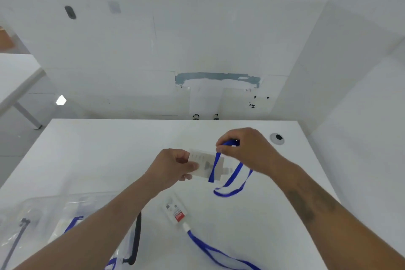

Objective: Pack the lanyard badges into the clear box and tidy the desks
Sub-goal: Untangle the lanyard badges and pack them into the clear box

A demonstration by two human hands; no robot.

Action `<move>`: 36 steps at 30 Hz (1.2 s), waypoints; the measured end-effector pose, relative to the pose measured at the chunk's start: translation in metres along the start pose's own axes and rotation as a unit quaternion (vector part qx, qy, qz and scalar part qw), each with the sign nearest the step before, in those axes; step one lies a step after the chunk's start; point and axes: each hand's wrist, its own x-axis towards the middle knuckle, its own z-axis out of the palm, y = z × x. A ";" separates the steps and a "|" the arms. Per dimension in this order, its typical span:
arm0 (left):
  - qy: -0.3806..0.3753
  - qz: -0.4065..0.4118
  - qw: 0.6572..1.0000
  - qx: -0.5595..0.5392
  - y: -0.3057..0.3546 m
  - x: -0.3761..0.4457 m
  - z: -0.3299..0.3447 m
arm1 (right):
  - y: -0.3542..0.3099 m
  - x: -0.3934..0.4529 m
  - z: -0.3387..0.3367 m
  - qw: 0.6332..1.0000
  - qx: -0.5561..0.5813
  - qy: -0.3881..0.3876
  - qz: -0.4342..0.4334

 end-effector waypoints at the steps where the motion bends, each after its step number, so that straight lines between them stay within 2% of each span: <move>1: -0.027 -0.008 1.000 -0.011 0.000 -0.004 -0.003 | 0.002 0.006 -0.001 0.999 0.046 0.001 0.009; 3: -0.080 -0.016 0.995 -0.050 0.002 -0.010 -0.008 | 0.006 0.011 -0.002 0.988 0.150 0.013 0.037; 7: -0.145 -0.030 0.964 -0.223 0.010 -0.017 -0.013 | 0.013 0.004 0.018 0.940 0.319 0.015 0.116; 8: -0.132 -0.035 0.957 -0.255 0.011 -0.017 -0.013 | 0.014 0.000 0.027 0.939 0.314 0.017 0.135; 10: -0.082 -0.047 0.950 -0.296 0.013 -0.014 -0.012 | 0.013 -0.013 0.048 0.961 0.227 0.009 0.156; 12: -0.015 -0.052 0.955 -0.291 0.014 -0.010 -0.011 | 0.007 -0.029 0.065 0.969 0.211 -0.030 0.125; 14: 0.045 -0.049 0.972 -0.226 0.014 -0.006 -0.010 | -0.003 -0.044 0.073 0.979 0.164 -0.081 0.086; 16: 0.073 -0.037 0.987 -0.139 0.011 -0.004 -0.007 | -0.012 -0.055 0.070 0.993 0.025 -0.107 0.041; 18: 0.074 -0.017 0.994 -0.075 0.005 -0.004 -0.006 | -0.022 -0.057 0.055 0.992 -0.089 -0.088 -0.008; 19: 0.067 -0.009 0.996 -0.057 0.003 -0.005 -0.005 | -0.028 -0.057 0.044 0.991 -0.107 -0.068 -0.029; 22: 0.020 -0.001 0.999 -0.041 -0.002 -0.011 -0.005 | -0.033 -0.042 0.015 0.997 -0.054 -0.006 -0.047; 24: -0.019 -0.007 0.999 -0.036 -0.003 -0.016 -0.005 | -0.028 -0.027 0.001 0.998 0.052 0.021 -0.024; 27: -0.074 -0.017 0.997 -0.032 -0.005 -0.022 -0.007 | -0.013 -0.011 -0.003 0.978 0.200 0.040 0.036; 31: -0.097 -0.029 0.977 -0.188 -0.008 -0.028 -0.015 | 0.006 -0.017 0.036 0.948 0.297 0.008 0.111; 33: -0.064 -0.039 0.967 -0.243 -0.010 -0.027 -0.019 | 0.007 -0.032 0.065 0.964 0.236 -0.019 0.118; 36: 0.015 -0.055 0.974 -0.218 -0.017 -0.023 -0.023 | -0.004 -0.062 0.099 0.986 0.135 -0.065 0.078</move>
